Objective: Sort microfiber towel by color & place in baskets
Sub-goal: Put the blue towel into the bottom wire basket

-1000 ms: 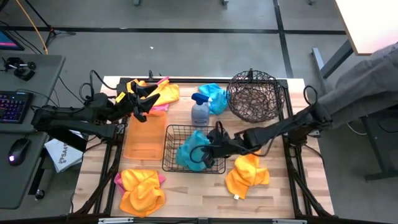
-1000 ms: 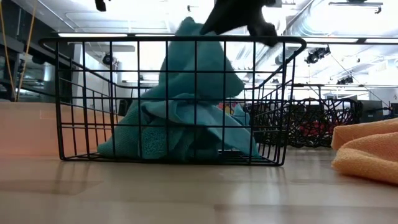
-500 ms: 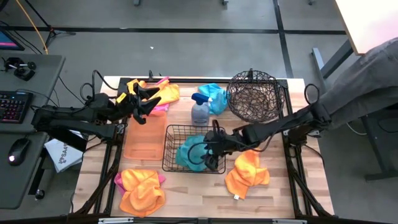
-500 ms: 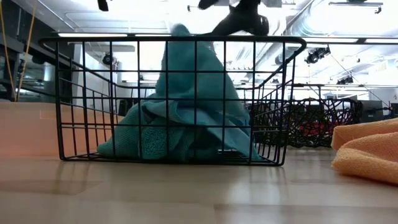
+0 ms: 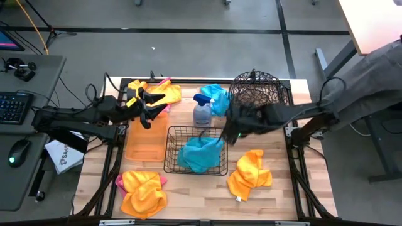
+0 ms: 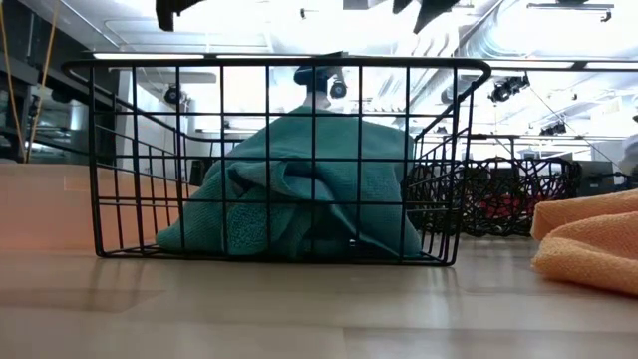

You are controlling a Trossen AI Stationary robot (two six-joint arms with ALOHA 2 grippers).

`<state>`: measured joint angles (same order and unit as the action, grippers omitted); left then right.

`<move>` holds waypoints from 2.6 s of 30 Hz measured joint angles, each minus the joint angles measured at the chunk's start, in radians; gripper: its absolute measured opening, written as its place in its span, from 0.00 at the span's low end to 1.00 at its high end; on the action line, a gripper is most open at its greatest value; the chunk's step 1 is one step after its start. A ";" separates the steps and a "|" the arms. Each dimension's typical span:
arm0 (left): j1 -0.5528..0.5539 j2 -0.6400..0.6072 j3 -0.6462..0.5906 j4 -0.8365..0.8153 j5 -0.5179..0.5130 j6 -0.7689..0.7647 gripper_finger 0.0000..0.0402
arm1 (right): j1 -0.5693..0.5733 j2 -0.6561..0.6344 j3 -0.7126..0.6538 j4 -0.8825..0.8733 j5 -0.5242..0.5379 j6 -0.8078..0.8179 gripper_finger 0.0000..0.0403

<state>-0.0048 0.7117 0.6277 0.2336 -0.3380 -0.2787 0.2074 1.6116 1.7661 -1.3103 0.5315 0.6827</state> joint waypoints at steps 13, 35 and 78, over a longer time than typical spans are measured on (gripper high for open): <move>0.069 0.075 0.000 -0.056 0.007 -0.152 0.59 | -0.718 -0.147 -0.249 0.418 -0.499 -0.361 0.69; 0.152 0.111 0.000 -0.051 -0.011 -0.268 0.59 | -0.900 0.329 -0.134 0.409 -0.828 -0.846 0.69; 0.169 -0.105 0.000 -0.055 0.039 0.020 0.59 | -0.656 0.201 0.048 0.265 -0.351 -0.972 0.01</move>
<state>0.1642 0.6068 0.6281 0.1790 -0.2990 -0.2588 -0.4486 1.8130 1.8136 -1.0458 0.1804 -0.2891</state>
